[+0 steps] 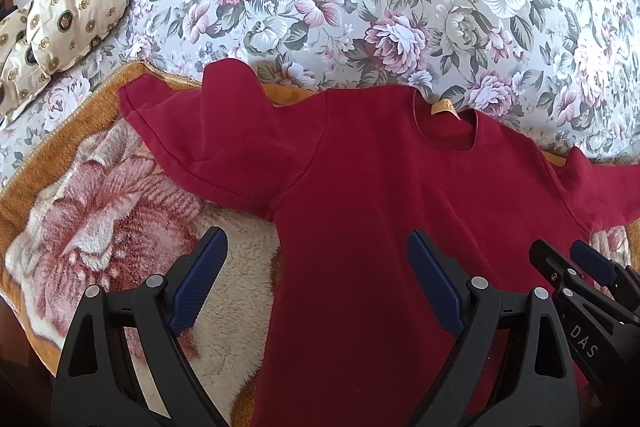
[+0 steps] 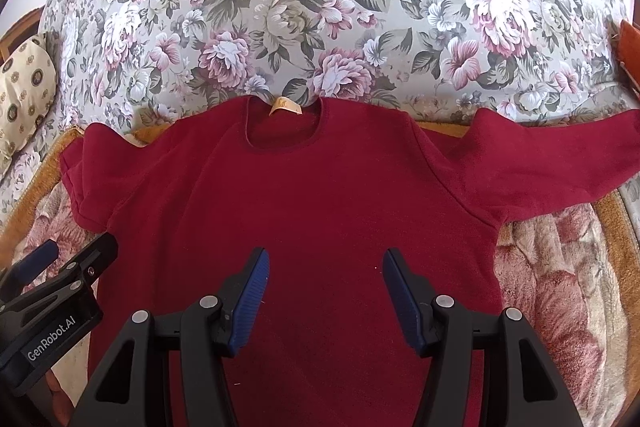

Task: Fold small clothes
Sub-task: 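Move the left gripper toward the sleeve end nearest it, then grasp the sleeve cuff with the left gripper and fold it across the body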

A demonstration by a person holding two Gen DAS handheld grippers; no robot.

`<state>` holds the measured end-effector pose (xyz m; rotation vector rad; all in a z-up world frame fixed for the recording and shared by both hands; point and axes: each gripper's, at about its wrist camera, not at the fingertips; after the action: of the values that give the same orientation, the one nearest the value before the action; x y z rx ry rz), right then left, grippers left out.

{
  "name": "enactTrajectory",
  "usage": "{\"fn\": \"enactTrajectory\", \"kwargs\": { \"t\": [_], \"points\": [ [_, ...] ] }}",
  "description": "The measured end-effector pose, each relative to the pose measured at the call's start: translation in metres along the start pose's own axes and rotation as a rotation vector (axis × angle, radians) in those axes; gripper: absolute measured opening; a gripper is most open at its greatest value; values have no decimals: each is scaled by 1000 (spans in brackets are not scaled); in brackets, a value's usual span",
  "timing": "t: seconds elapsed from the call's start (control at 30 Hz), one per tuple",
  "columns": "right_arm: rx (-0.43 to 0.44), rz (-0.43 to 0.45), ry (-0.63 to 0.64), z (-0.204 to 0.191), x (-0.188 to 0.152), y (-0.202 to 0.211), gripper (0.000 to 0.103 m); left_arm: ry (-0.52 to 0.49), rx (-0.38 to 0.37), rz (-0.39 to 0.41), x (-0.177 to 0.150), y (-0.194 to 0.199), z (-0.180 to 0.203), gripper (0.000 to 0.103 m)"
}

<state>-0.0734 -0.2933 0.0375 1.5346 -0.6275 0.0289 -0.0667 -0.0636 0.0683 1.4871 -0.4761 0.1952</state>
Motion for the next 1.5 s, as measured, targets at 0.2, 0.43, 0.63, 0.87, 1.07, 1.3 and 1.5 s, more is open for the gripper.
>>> {"fn": "enactTrajectory", "kwargs": {
  "t": [0.2, 0.43, 0.63, 0.87, 1.07, 1.3, 1.5],
  "points": [
    [5, -9, 2, -4, 2, -3, 57, 3, 1, -8, 1, -2, -2, 91],
    [34, -28, 1, -9, 7, -10, 57, 49, -37, -22, 12, 1, -22, 91],
    [67, -31, 58, -32, 24, -15, 57, 142, -75, -48, 39, -4, -68, 91],
    [96, -40, 150, -71, 47, -25, 57, 300, -106, -92, 88, -28, -168, 91],
    [137, -47, 175, -88, 54, -33, 57, 451, -83, -82, 132, -63, -261, 91],
    [175, -60, 179, -95, 57, -44, 57, 603, -244, -116, 160, -123, -313, 91],
    [184, -81, 199, -102, 58, -52, 57, 638, -250, -100, 169, -147, -322, 91]
  ]
}}
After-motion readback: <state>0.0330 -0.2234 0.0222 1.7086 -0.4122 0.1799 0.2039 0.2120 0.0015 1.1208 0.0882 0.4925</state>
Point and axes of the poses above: each gripper's, at about its wrist camera, not at the fingertips, and y roughly against the way its jaws point, z to its right, x to its top, and after that the axes turned 15 degrees about -z, right-handed
